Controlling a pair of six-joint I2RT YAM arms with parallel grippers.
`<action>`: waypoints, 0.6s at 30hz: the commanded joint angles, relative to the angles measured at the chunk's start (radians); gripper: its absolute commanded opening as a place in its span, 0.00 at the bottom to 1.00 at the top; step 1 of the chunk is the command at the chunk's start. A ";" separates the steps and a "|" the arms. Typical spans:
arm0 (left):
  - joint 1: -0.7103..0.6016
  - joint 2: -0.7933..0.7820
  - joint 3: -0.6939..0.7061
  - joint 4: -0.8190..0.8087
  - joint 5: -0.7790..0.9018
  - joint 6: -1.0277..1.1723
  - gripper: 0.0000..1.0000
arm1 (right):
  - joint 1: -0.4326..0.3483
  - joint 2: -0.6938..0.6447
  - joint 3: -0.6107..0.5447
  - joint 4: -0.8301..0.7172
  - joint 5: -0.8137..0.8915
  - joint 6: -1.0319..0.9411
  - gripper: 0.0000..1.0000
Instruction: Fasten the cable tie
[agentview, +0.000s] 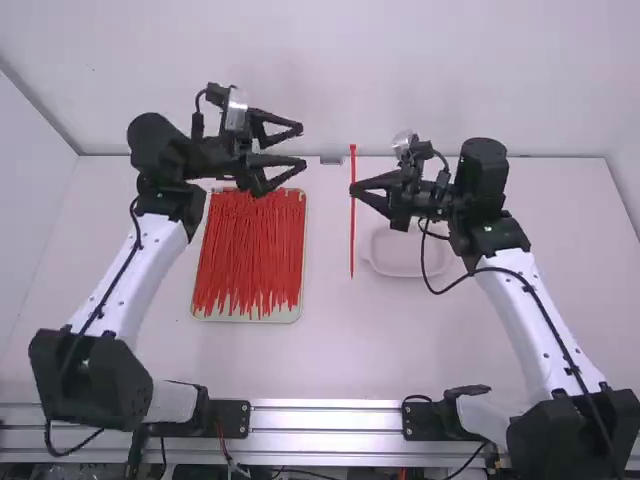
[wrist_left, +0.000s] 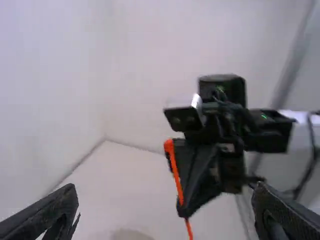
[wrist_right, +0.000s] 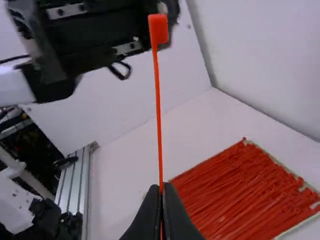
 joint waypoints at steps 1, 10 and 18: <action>-0.042 0.064 0.076 -0.014 0.185 0.006 0.80 | 0.009 -0.018 0.032 0.012 -0.061 -0.053 0.00; -0.115 0.105 0.110 0.005 0.097 0.014 0.81 | 0.055 -0.018 0.032 0.081 -0.002 -0.093 0.00; -0.115 0.105 0.110 0.012 0.043 -0.033 0.50 | 0.053 -0.018 0.032 0.112 0.004 -0.093 0.00</action>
